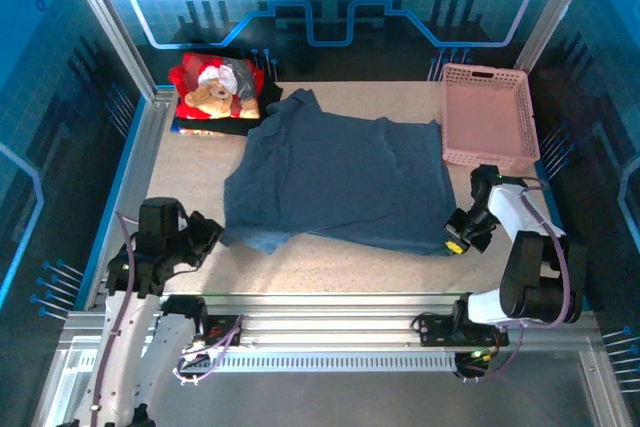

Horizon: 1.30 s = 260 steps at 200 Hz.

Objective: Fold and stack the t-shirts

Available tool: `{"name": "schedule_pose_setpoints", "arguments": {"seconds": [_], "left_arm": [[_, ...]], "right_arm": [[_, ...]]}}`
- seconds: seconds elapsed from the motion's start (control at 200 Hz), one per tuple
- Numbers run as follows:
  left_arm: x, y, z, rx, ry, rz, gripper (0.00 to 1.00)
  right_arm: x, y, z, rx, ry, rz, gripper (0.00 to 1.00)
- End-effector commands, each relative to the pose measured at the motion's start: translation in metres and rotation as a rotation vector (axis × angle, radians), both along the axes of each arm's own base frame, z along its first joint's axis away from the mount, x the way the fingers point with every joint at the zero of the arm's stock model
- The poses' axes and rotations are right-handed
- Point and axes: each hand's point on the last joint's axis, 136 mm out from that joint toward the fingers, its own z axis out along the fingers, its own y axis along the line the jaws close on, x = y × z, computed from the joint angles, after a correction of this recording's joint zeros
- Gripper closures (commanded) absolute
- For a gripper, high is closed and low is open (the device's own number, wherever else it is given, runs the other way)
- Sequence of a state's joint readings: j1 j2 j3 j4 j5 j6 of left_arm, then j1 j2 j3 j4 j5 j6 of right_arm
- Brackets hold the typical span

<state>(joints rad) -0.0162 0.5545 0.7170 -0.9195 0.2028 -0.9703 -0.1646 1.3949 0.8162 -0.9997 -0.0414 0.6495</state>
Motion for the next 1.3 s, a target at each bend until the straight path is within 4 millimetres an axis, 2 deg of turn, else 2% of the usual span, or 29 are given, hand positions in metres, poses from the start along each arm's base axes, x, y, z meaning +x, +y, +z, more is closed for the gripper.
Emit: {"name": "schedule_pose_setpoints", "arguments": {"seconds": [0.0,0.115,0.135,0.325,0.515,0.785,0.99,1.296], "left_arm": [[0.0,0.001,0.011,0.035,-0.014,-0.028,1.0],[0.023,-0.001,0.027,0.048,-0.068,-0.052,1.0],[0.028,-0.001,0.029,0.053,-0.075,-0.06,1.0],[0.082,-0.012,0.046,0.106,-0.118,-0.19,1.0],[0.133,-0.018,0.047,0.204,-0.121,-0.333,1.0],[0.202,-0.028,0.042,0.269,-0.124,-0.467,1.0],[0.237,-0.029,0.03,0.3,-0.106,-0.517,1.0],[0.271,-0.028,0.014,0.353,-0.087,-0.575,1.0]], "right_arm": [[-0.009,0.002,0.016,0.005,0.002,0.034,0.99],[-0.006,0.0,0.025,-0.004,-0.013,0.067,1.0],[0.003,-0.002,0.031,-0.01,-0.041,0.073,1.0],[0.031,-0.005,0.039,-0.002,-0.067,0.124,1.0],[0.064,-0.009,0.043,-0.002,-0.09,0.171,0.99],[0.101,-0.014,0.032,-0.012,-0.077,0.234,0.98],[0.125,-0.019,0.029,-0.022,-0.077,0.265,0.97],[0.15,-0.024,0.025,-0.044,-0.078,0.29,0.95]]}}
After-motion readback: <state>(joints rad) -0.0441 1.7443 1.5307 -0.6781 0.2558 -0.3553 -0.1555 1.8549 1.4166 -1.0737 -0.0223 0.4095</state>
